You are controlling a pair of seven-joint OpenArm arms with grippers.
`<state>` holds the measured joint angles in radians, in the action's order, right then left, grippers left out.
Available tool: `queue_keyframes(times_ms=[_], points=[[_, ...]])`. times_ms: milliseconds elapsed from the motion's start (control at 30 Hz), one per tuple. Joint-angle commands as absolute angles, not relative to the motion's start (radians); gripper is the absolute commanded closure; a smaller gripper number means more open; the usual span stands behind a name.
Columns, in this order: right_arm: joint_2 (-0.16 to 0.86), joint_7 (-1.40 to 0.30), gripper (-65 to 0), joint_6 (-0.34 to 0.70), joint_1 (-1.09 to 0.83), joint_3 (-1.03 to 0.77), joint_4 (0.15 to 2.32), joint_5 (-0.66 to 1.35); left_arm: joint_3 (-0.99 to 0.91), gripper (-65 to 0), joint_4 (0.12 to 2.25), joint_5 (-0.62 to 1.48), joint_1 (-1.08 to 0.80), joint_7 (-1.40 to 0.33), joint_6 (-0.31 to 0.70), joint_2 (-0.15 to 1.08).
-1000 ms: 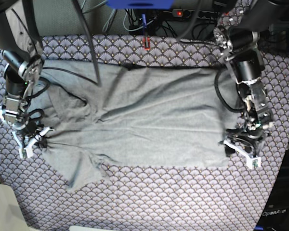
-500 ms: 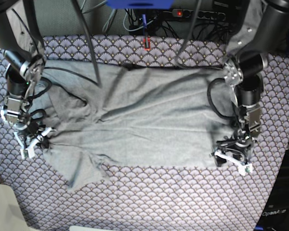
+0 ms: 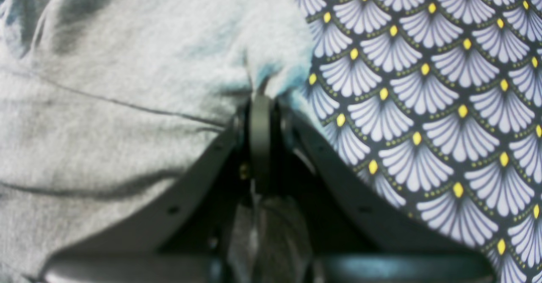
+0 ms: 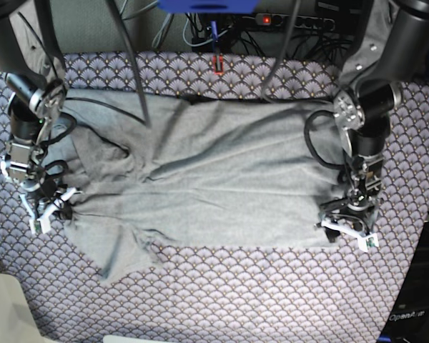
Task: Fold the T-shirt properly
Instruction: 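Close both grippers on the hem corners of the grey shirt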
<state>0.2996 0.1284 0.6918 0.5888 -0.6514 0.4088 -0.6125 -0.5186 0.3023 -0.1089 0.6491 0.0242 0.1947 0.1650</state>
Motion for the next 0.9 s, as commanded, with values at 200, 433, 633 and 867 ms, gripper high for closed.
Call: queue_keyframes(times_ms=[200,433,633,867], points=[[0.314,0.116,0.0,0.698,0.605,-0.650,0.421,-0.618,-0.516,-42.4,0.311,-0.107,0.682,0.031,0.205,0.154],[0.311,0.114,0.0,0.698,0.605,-0.650,0.421,-0.618,-0.515,-42.2,0.311,-0.110,0.682,0.031,0.205,0.139],[0.311,0.114,0.0,0.698,0.605,-0.650,0.421,-0.618,-0.481,-41.0,0.311,-0.110,0.682,0.031,0.205,0.133],[0.311,0.114,0.0,0.698,0.605,-0.650,0.421,-0.618,-0.415,-6.6,0.311,-0.102,0.677,0.030,0.203,0.131]])
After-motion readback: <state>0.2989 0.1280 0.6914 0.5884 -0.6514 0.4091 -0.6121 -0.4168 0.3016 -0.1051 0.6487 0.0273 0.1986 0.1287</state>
